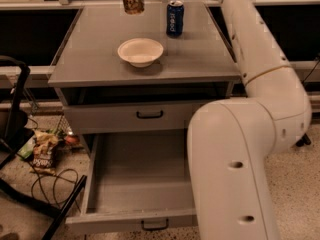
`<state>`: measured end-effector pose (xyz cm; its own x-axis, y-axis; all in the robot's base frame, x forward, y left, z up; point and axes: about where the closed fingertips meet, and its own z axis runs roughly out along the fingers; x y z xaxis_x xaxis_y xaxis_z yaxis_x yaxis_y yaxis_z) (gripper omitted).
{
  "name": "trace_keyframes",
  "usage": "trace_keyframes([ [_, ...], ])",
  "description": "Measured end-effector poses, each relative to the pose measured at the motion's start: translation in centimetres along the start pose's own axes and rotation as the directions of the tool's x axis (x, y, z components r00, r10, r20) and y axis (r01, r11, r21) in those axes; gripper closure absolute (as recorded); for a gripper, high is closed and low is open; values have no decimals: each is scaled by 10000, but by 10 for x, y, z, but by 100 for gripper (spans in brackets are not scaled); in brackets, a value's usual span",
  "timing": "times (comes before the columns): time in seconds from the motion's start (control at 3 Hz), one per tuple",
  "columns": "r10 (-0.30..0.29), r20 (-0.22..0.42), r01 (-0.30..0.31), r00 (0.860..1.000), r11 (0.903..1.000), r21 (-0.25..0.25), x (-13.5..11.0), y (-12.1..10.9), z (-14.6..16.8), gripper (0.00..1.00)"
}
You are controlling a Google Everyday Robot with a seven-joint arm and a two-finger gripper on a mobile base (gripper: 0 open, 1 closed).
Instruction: Place orange can into middle drawer
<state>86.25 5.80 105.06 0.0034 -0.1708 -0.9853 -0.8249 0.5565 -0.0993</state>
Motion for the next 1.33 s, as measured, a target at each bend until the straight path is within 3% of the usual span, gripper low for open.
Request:
trace_keyframes([
  [0.33, -528, -1104, 456, 9925, 9968, -661, -6, 35, -85, 100],
  [0.67, -717, -767, 710, 9945, 9974, -117, -27, 48, -170, 100],
  [1.0, -896, 266, 880, 9956, 9945, 567, -58, 75, -219, 100],
  [1.33, -392, 1315, 193, 9905, 9886, 1495, -36, 98, -247, 100],
])
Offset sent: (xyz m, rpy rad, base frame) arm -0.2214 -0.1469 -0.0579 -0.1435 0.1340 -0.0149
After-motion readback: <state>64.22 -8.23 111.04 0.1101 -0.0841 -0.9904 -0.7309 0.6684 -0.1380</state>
